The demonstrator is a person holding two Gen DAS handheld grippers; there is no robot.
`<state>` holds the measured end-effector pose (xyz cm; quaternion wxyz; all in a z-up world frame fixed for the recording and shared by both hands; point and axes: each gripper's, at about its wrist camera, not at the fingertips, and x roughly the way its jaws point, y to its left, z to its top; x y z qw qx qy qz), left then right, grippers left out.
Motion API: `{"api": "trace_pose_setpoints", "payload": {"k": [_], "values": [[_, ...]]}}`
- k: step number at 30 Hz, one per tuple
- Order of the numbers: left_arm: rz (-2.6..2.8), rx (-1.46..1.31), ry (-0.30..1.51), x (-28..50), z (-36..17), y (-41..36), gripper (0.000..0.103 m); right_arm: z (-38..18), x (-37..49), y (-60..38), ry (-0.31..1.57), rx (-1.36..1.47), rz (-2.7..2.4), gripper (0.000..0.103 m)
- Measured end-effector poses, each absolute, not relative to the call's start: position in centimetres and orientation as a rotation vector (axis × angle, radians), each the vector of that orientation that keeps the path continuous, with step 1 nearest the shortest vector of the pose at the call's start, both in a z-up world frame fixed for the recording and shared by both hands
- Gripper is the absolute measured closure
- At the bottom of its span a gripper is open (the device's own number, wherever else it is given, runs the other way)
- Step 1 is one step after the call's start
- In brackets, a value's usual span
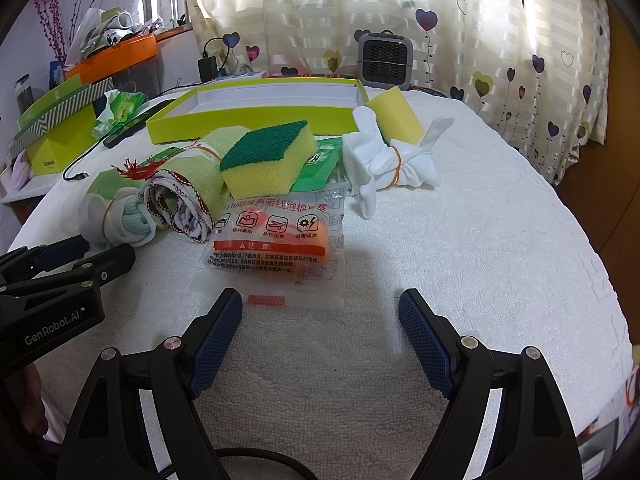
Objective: Organize soft objects
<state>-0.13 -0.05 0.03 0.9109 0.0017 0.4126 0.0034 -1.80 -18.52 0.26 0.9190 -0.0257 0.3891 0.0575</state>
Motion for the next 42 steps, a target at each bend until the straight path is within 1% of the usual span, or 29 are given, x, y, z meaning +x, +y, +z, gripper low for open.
{"api": "trace_pose_setpoints", "payload": {"k": [10, 18, 24, 30, 40, 42], "values": [[-0.038, 0.006, 0.847, -0.1, 0.5, 0.2, 0.039, 0.3, -1.8, -18.7, 0.804, -0.050, 0.137, 0.022], [-0.153, -0.054, 0.855, -0.1, 1.5, 2.3, 0.040, 1.0, -2.1, -19.6, 0.805, -0.022, 0.177, 0.022], [-0.183, 0.028, 0.793, -0.6, 2.6, 3.0, 0.040, 1.3, -2.5, -20.4, 0.804, 0.010, 0.200, 0.022], [-0.285, 0.127, 0.728, -0.1, 3.6, 1.2, 0.040, 1.6, -2.4, -20.5, 0.800, 0.016, 0.198, 0.022], [-0.349, 0.218, 0.749, 1.5, 2.6, -0.5, 0.040, 1.8, -2.2, -20.2, 0.796, 0.003, 0.200, 0.022], [-0.358, 0.230, 0.756, 1.4, 2.5, -0.5, 0.042, 1.7, -2.2, -20.2, 0.796, 0.005, 0.198, 0.022]]}}
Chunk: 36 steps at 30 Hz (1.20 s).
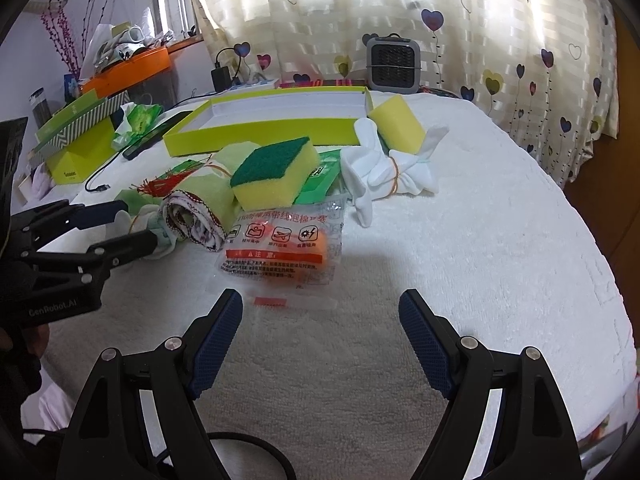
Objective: Organize soft objects
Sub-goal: 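Close the left gripper on the white rubber-banded socks and lift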
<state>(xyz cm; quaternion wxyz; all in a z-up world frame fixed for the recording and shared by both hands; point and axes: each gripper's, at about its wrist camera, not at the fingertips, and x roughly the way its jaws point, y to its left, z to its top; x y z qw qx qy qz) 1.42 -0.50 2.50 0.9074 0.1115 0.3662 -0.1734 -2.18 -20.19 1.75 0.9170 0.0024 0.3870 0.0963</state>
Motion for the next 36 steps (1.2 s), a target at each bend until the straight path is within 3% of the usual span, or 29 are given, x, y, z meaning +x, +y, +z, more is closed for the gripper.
{"api": "trace_pose_setpoints", "payload": {"k": [9, 16, 23, 36], "values": [[-0.398, 0.261, 0.759, 0.7, 2.5, -1.0, 0.058, 1.5, -1.6, -19.9, 0.811, 0.003, 0.199, 0.022], [-0.382, 0.345, 0.741, 0.5, 2.0, -2.1, 0.058, 1.4, -1.3, -19.5, 0.819, 0.000, 0.205, 0.022], [-0.392, 0.301, 0.734, -0.2, 2.5, -1.4, 0.070, 1.5, -1.4, -19.4, 0.818, -0.004, 0.204, 0.022], [-0.427, 0.020, 0.666, -2.3, 6.2, 4.7, 0.071, 2.9, -1.9, -19.1, 0.766, 0.034, 0.280, 0.022]]}}
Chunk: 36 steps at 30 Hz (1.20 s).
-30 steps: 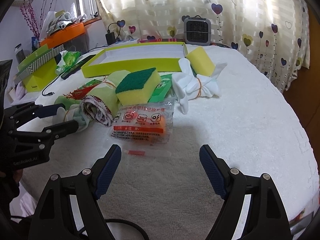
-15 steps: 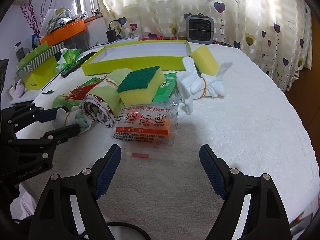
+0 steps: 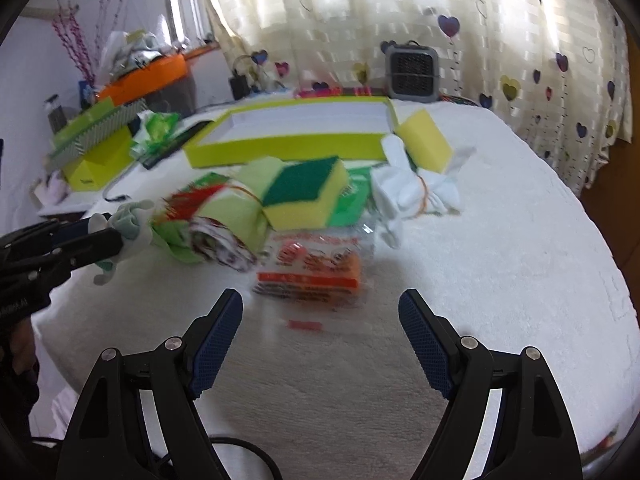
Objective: Organize soft objects
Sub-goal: 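Carry the socks with the left gripper while the right gripper grasps the light-green cloth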
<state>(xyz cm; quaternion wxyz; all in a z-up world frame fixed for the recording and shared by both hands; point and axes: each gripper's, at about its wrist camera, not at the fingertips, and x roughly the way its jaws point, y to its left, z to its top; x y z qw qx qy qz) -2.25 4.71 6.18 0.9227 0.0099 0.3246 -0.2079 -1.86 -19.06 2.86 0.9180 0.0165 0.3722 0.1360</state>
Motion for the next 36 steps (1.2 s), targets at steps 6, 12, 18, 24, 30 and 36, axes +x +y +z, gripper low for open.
{"api": "trace_pose_setpoints", "payload": {"k": [6, 12, 18, 24, 30, 36], "values": [[-0.377, -0.055, 0.642, -2.2, 7.2, 7.3, 0.071, 3.8, -1.8, -17.3, 0.733, 0.020, 0.383, 0.022], [-0.346, -0.130, 0.653, -1.8, 6.9, 9.5, 0.070, 4.6, -1.4, -14.4, 0.700, -0.040, 0.475, 0.022], [-0.285, -0.184, 0.645, -1.6, 6.6, 11.8, 0.070, 4.7, -0.8, -11.1, 0.694, -0.093, 0.618, 0.022], [-0.243, -0.222, 0.658, -1.0, 6.0, 13.6, 0.069, 4.4, 0.1, -7.7, 0.694, -0.160, 0.708, 0.023], [-0.220, -0.243, 0.682, -0.3, 5.0, 14.9, 0.069, 3.7, 1.3, -4.7, 0.734, -0.231, 0.764, 0.035], [-0.221, -0.254, 0.712, 0.7, 4.0, 15.4, 0.069, 2.3, 2.6, -2.8, 0.794, -0.285, 0.760, 0.047]]}}
